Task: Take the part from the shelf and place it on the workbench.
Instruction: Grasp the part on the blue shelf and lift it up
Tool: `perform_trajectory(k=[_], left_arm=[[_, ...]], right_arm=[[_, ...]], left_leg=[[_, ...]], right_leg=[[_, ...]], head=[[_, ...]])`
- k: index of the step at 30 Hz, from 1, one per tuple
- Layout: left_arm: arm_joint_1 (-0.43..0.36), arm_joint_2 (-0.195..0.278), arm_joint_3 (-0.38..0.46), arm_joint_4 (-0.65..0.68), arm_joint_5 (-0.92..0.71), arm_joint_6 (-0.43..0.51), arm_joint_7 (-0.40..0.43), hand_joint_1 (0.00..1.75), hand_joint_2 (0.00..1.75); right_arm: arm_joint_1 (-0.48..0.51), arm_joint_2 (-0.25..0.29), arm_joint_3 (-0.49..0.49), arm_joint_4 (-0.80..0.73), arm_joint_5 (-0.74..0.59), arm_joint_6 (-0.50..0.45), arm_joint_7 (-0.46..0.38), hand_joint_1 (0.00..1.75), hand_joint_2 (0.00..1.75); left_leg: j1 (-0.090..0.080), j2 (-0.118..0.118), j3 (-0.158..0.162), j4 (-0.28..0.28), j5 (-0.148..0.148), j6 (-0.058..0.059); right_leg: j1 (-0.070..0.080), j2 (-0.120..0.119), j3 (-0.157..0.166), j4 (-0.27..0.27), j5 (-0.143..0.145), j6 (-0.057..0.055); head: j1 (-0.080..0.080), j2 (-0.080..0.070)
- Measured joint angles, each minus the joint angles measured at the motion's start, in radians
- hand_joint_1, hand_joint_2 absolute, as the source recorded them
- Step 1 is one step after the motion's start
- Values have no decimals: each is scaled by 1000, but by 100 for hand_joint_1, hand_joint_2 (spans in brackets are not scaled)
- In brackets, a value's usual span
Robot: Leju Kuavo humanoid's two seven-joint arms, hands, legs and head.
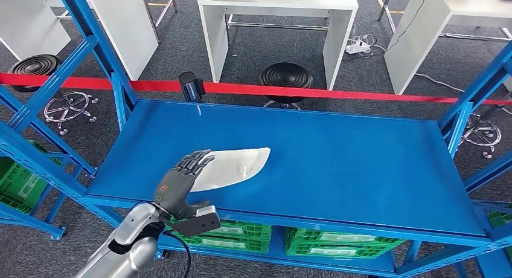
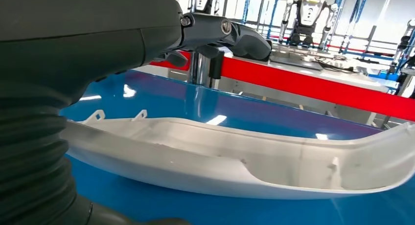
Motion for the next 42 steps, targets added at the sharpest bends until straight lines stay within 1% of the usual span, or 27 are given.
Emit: perform_trajectory(k=[13, 18, 24, 28, 29, 35, 42], left_arm=[[-6, -2, 25, 66, 8, -7, -13, 0, 175], [-19, -11, 26, 95, 10, -12, -26, 0, 175], [-49, -33, 26, 144, 14, -22, -46, 1, 175], [-69, -50, 26, 179, 25, -30, -57, 172, 175], [-75, -54, 26, 187, 26, -32, -60, 175, 175], [-113, -77, 24, 247, 24, -38, -84, 175, 175], [-137, -88, 21, 283, 23, -30, -93, 175, 175]], right_arm=[[0, 0, 0, 0, 2, 0, 0, 0, 0], [0, 0, 0, 0, 2, 0, 0, 0, 0], [0, 0, 0, 0, 2, 0, 0, 0, 0], [-1, 0, 0, 0, 2, 0, 0, 0, 0], [-1, 0, 0, 0, 2, 0, 0, 0, 0], [-1, 0, -1, 0, 1, 0, 0, 0, 0], [-1, 0, -1, 0, 2, 0, -2, 0, 0]], left_leg=[[0, 0, 0, 0, 0, 0], [0, 0, 0, 0, 0, 0], [0, 0, 0, 0, 0, 0], [0, 0, 0, 0, 0, 0], [0, 0, 0, 0, 0, 0], [0, 0, 0, 0, 0, 0], [0, 0, 0, 0, 0, 0]], right_leg=[[0, 0, -1, 0, 0, 0], [0, 0, -1, 0, 0, 0], [0, 0, 0, 0, 0, 0], [0, 0, 0, 0, 0, 0], [0, 0, 0, 0, 0, 0], [0, 0, 0, 0, 0, 0], [0, 0, 0, 0, 0, 0]], head=[[0, 0], [0, 0], [0, 0], [0, 0], [0, 0], [0, 0], [0, 0]])
